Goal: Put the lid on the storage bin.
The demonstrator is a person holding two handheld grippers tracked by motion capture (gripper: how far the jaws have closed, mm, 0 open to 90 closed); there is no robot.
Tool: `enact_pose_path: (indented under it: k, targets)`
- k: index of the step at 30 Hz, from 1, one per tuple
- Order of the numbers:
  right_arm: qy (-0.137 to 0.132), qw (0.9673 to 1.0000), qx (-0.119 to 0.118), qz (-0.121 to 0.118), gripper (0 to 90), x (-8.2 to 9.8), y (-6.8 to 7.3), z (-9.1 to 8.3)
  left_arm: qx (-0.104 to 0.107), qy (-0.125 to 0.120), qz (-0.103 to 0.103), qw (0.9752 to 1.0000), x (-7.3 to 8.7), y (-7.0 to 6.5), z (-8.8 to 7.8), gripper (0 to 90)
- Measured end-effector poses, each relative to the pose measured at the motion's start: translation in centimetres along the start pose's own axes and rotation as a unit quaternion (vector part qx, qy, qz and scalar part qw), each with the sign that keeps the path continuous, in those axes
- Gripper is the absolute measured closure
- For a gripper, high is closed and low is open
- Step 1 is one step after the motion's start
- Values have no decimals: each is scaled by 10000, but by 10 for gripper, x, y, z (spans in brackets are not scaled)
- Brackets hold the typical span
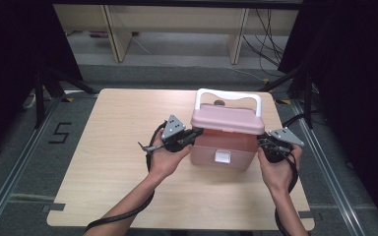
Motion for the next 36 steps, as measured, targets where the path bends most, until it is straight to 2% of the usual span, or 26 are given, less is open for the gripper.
enact_pose_path:
  k: [2, 3, 4, 5, 6, 7, 9, 11, 14, 15, 17, 18, 19, 20, 21, 23, 24, 26, 27, 29, 30, 31, 32, 33, 34, 36]
  targets:
    - [-72, 10000, -44, 23, 838, 3, -1, -4, 6, 12, 6, 10000, 0, 0, 0, 899]
    - [-101, 9999, 6, 46, 853, 3, -2, -7, 5, 10, 8, 10000, 0, 0, 0, 899]
    - [-103, 9998, -72, 171, 866, 3, -1, -11, 4, 16, 11, 10000, 1, 0, 0, 899]
    - [-132, 9998, -46, 117, 890, 3, -4, -14, 6, 34, 25, 10000, 1, 0, 0, 899]
    - [-105, 9996, -58, 250, 900, 4, -3, -17, 13, 39, 20, 10000, 1, 0, 0, 899]
    - [-141, 9998, -67, 153, 900, 4, -6, -19, 16, 45, 17, 10000, 2, 0, -1, 899]
    - [-85, 9995, -42, 296, 900, 5, -6, -24, 20, 84, 23, 10000, 3, 0, -1, 899]
    - [-131, 9998, -53, 154, 900, 8, -10, -25, 26, 104, -4, 9999, 5, -1, -1, 899]
    - [-56, 9995, -77, 298, 900, 14, -9, -26, 41, 145, 1, 9999, 8, -1, -2, 899]
    - [-81, 9999, -10, 147, 900, 17, -13, -26, 39, 164, -10, 9999, 9, -2, -2, 899]
    - [-45, 9996, -27, 262, 900, 23, -13, -26, 57, 203, 9, 9998, 11, -2, -2, 899]
    - [17, 9992, -5, 401, 900, 26, -12, -27, 63, 233, -12, 9997, 13, -2, -2, 899]
    - [-47, 9994, -55, 336, 900, 29, -13, -26, 64, 242, -2, 9997, 14, -2, -2, 899]
    - [21, 9992, 11, 390, 900, 33, -13, -27, 65, 260, -30, 9996, 16, -2, -3, 899]
    - [35, 9988, -38, 496, 900, 36, -12, -27, 79, 279, -29, 9996, 17, -2, -3, 899]
    - [73, 9992, 28, 386, 900, 42, -16, -26, 80, 306, -50, 9995, 20, -2, -3, 899]
    - [61, 9994, -30, 344, 900, 44, -18, -25, 84, 316, -55, 9994, 21, -2, -3, 899]
    - [153, 9986, -1, 512, 900, 47, -17, -27, 89, 325, -72, 9994, 23, -2, -4, 899]
    - [102, 9993, 20, 370, 900, 48, -20, -26, 88, 335, -68, 9994, 23, -2, -4, 899]
    - [138, 9988, 7, 467, 900, 51, -18, -26, 85, 365, -70, 9993, 25, -2, -4, 899]
    - [158, 9990, 32, 418, 900, 52, -20, -26, 92, 360, -85, 9993, 26, -2, -4, 899]
    - [179, 9984, -14, 537, 900, 52, -18, -27, 90, 355, -95, 9993, 27, -2, -4, 899]
    - [121, 9989, 71, 449, 900, 53, -19, -26, 77, 373, -117, 9992, 28, -3, -4, 899]
    - [153, 9982, 65, 576, 900, 53, -17, -26, 79, 380, -108, 9992, 28, -3, -4, 899]
    - [111, 9986, -15, 520, 900, 53, -18, -27, 81, 385, -107, 9992, 29, -3, -4, 899]
    - [153, 9989, 30, 446, 900, 54, -20, -27, 89, 405, -115, 9991, 30, -3, -5, 899]
Point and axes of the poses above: each handheld gripper's, and its own axes: z roughly forward along the jaws, x roughly out of its underside, y roughly to its left, the point moved 5 cm from there along z, roughly forward along the jaws, and after that the axes turned 5 degrees about x, right-handed, at the moved point
